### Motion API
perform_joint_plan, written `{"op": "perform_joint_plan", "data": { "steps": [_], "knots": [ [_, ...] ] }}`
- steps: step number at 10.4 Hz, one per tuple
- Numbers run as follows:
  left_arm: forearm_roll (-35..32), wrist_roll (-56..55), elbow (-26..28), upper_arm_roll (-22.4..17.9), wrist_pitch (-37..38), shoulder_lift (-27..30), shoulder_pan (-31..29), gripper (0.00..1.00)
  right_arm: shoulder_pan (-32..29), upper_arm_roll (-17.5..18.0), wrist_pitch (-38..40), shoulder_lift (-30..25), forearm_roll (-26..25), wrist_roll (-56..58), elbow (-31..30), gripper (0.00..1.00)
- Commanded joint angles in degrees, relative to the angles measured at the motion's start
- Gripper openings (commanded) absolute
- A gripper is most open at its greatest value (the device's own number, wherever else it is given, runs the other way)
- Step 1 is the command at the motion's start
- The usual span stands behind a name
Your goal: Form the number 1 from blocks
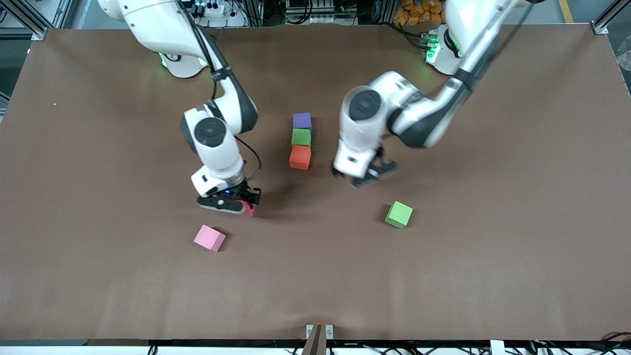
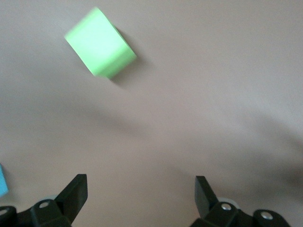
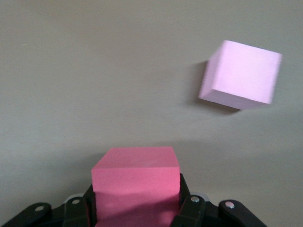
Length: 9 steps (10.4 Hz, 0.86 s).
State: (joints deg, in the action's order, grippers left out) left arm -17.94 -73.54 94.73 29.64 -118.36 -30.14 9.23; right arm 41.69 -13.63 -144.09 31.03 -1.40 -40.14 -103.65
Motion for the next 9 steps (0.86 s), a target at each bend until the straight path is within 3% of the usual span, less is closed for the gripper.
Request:
{"op": "perform_joint_plan", "data": {
  "steps": [1, 5, 7, 9],
  "knots": [
    [1.51, -0.55, -1.21, 0.59, 0.41, -1.66, -4.21, 1.0, 4.7, -1.58, 2.22, 5.87, 0.87, 0.15, 8.27, 0.61],
    [1.51, -7.04, -4.01, 0.51, -0.55, -6.31, -7.56, 1.0, 9.72, -0.96, 4.61, 6.94, 0.52, -0.73, 9.35, 0.61],
    [1.6, -10.9, -7.36, -1.42, -1.51, -9.57, -7.3, 1.0, 11.48, -0.35, 4.52, 6.94, 0.78, -2.66, 8.47, 0.61],
    [1.42, -14.68, -7.37, -2.56, -4.24, -10.72, -7.3, 1.0, 11.84, 0.36, 3.73, 6.94, 0.78, -2.75, 6.54, 0.61]
  ]
}}
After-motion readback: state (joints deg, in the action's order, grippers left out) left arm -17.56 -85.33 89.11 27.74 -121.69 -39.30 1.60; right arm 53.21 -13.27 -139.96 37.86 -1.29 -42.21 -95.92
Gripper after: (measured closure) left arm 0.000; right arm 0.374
